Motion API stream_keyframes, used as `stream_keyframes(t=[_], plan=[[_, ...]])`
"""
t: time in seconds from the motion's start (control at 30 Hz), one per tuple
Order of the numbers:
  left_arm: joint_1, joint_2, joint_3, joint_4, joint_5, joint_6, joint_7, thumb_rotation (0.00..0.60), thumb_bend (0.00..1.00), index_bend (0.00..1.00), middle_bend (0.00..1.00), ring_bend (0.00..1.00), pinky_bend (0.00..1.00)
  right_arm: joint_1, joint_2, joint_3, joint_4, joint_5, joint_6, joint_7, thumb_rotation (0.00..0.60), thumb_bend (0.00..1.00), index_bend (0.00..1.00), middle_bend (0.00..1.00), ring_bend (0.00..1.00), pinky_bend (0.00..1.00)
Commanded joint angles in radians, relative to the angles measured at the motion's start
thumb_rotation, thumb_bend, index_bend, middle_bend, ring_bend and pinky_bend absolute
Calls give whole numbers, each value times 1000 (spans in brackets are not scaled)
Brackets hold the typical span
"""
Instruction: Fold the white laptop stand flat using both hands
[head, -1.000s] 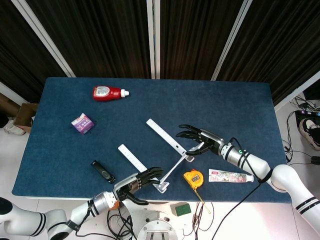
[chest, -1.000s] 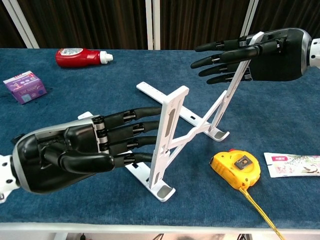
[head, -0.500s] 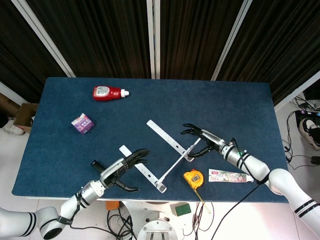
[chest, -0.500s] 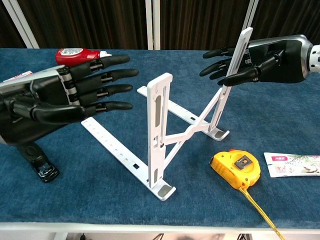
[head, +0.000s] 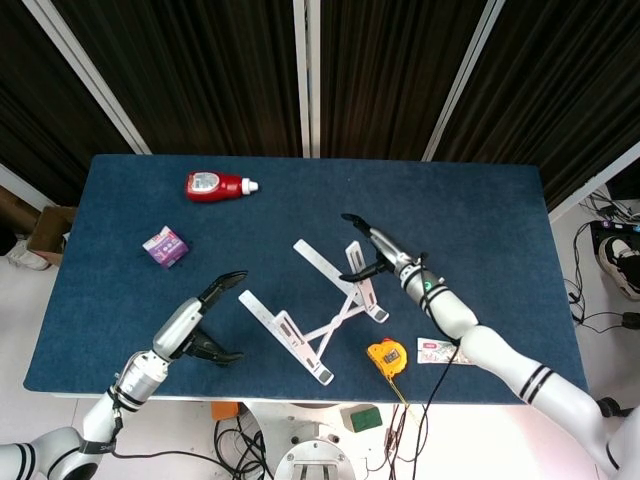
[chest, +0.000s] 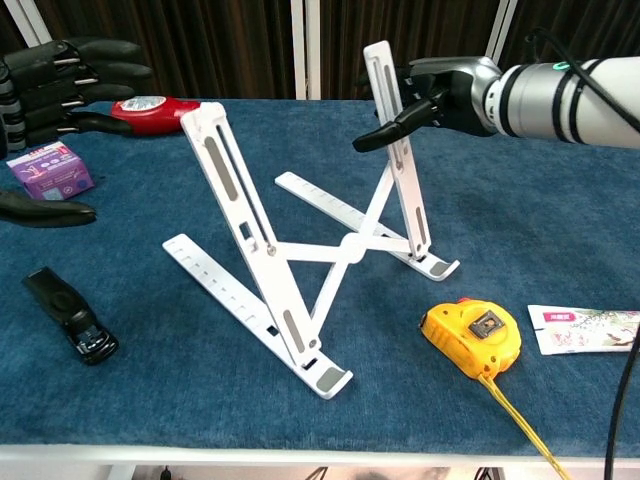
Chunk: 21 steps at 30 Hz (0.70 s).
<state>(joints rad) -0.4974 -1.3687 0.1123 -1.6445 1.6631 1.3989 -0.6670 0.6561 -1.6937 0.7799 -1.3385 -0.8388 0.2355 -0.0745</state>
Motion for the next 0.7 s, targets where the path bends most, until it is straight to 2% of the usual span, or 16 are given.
stream_keyframes(t=[0.03, 0.17, 0.3, 0.47, 0.6, 0.67, 0.7], plan=[[12, 16, -16, 2, -16, -12, 62, 600, 56, 55, 32, 16, 121, 115, -59, -83, 101, 26, 142, 38, 600, 0, 0, 0, 0, 0], [17, 42, -34, 13, -32, -27, 186, 600, 56, 55, 32, 16, 121, 109, -53, -86, 69, -9, 231, 98, 600, 0, 0, 0, 0, 0], [4, 74, -51, 8, -51, -73, 356, 600, 56, 55, 32, 16, 121, 46, 7, -102, -17, -143, 276, 173, 600, 0, 0, 0, 0, 0], [-44, 83, -85, -6, -69, -164, 539, 600, 56, 55, 32, 16, 121, -13, 93, -154, -90, -308, 333, 246, 600, 0, 0, 0, 0, 0], [-99, 51, -119, 20, -93, -254, 665, 600, 56, 55, 28, 16, 121, -37, 162, -235, -102, -481, 408, 232, 600, 0, 0, 24, 0, 0], [-134, 25, -140, 51, -109, -304, 738, 600, 57, 54, 20, 16, 119, -37, 203, -299, -88, -605, 455, 196, 600, 0, 10, 86, 7, 1], [-153, 9, -150, 70, -124, -337, 771, 600, 56, 49, 12, 14, 115, -33, 222, -334, -75, -668, 483, 173, 600, 0, 47, 139, 26, 11]])
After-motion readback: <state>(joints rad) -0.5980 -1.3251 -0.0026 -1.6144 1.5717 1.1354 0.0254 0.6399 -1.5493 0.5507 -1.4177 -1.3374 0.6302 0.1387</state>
